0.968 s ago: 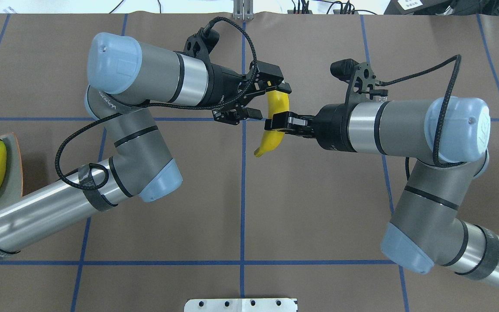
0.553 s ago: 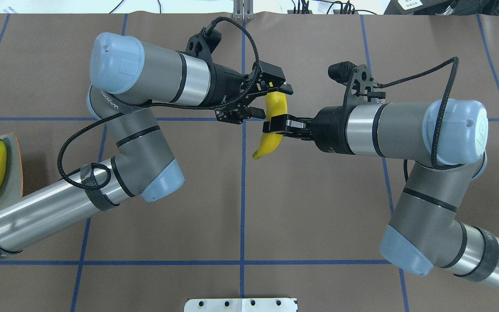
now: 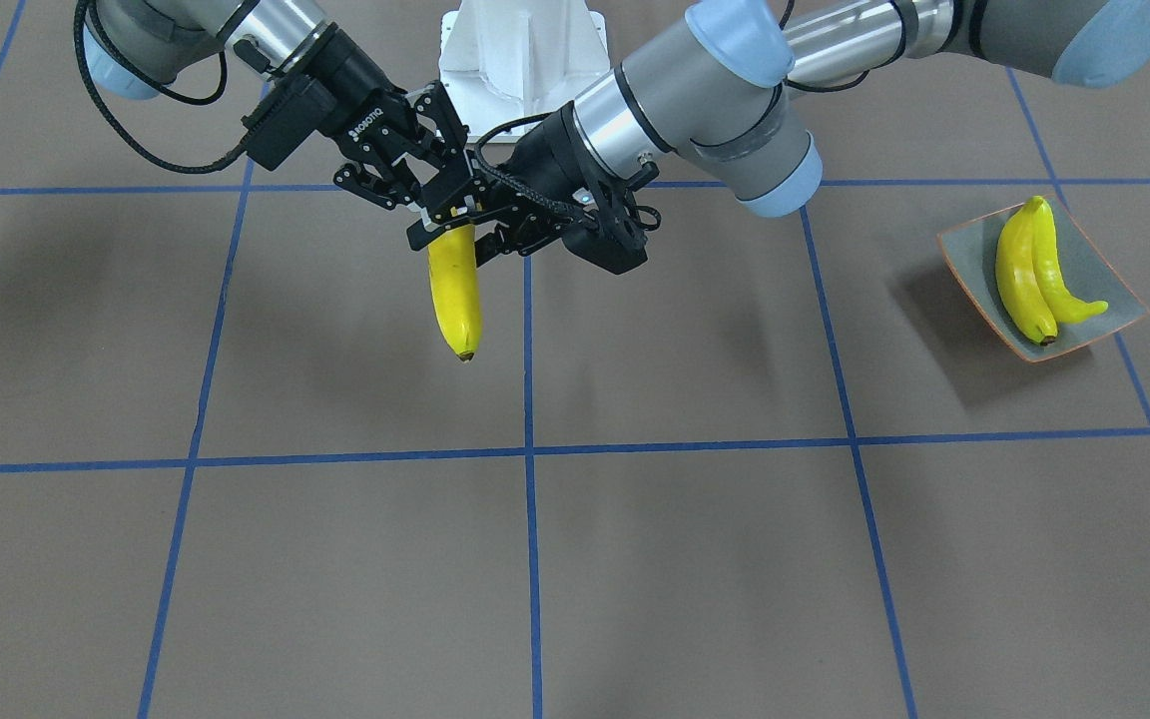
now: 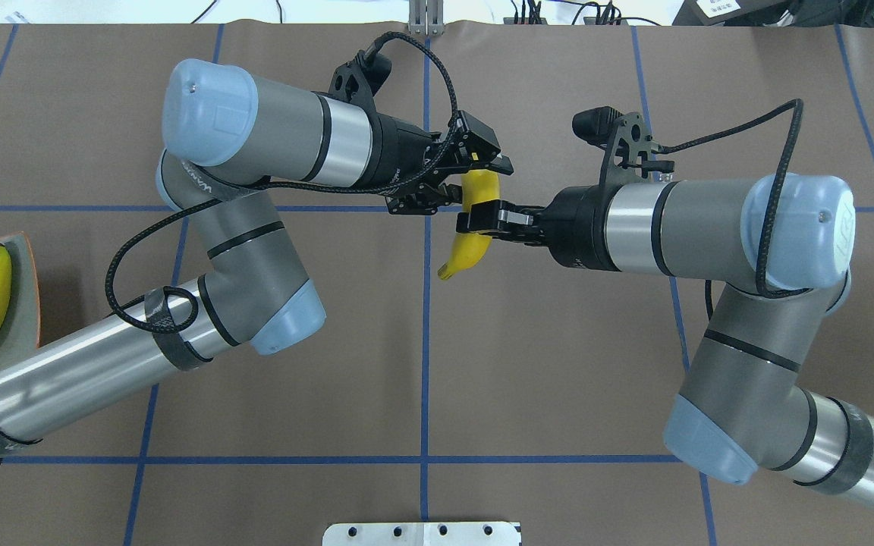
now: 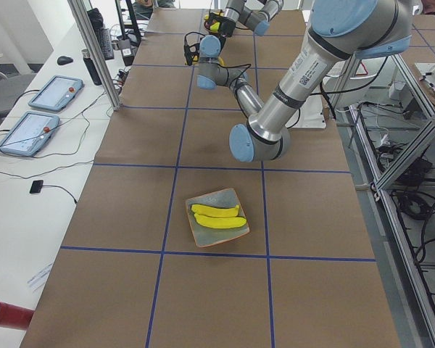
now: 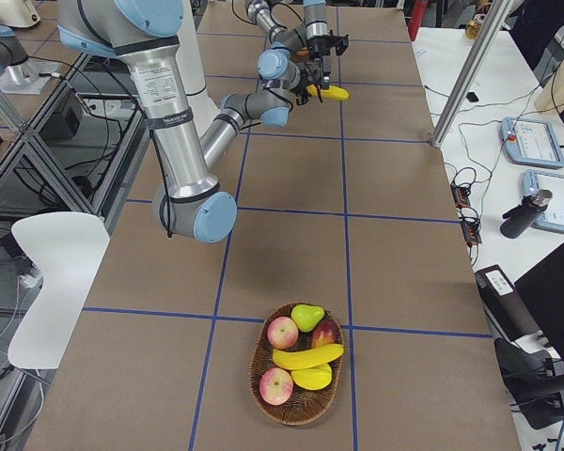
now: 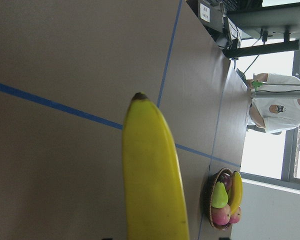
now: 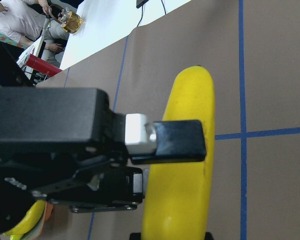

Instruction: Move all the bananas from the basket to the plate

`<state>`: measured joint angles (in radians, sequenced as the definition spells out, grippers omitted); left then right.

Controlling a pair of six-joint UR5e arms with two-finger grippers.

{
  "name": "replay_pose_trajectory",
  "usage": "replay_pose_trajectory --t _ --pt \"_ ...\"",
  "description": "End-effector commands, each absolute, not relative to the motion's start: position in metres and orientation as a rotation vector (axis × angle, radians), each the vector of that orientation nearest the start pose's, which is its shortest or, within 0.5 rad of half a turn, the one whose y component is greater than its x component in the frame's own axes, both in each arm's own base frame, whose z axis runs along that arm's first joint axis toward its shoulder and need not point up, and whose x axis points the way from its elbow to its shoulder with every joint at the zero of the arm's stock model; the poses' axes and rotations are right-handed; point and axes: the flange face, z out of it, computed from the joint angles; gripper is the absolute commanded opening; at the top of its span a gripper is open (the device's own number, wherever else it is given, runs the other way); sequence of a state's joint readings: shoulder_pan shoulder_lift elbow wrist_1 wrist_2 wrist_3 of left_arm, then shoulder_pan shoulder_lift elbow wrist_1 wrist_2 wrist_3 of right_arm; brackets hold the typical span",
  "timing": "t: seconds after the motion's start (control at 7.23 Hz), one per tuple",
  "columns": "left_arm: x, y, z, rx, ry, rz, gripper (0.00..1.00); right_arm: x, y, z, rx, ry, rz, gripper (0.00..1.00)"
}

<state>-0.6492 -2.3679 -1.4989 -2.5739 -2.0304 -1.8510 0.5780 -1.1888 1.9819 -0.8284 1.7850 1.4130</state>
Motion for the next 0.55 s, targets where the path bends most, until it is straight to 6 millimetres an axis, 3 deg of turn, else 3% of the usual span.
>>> replay_pose_trajectory --t 0.0,0.14,0.42 --pt "0.481 -0.471 0.089 -0.017 1.745 -0.274 0.00 -0.387 -0.385 0.181 0.406 -1.485 0.151 0.38" --pt "0.482 -0.470 0.090 -0.019 1.744 -0.274 0.00 -0.385 -0.384 0.179 0.411 -1.489 0.147 0.99" --pt "0.481 -0.471 0.092 -0.019 1.740 -0.277 0.00 -0.361 -0.373 0.183 0.421 -1.507 0.144 1.00"
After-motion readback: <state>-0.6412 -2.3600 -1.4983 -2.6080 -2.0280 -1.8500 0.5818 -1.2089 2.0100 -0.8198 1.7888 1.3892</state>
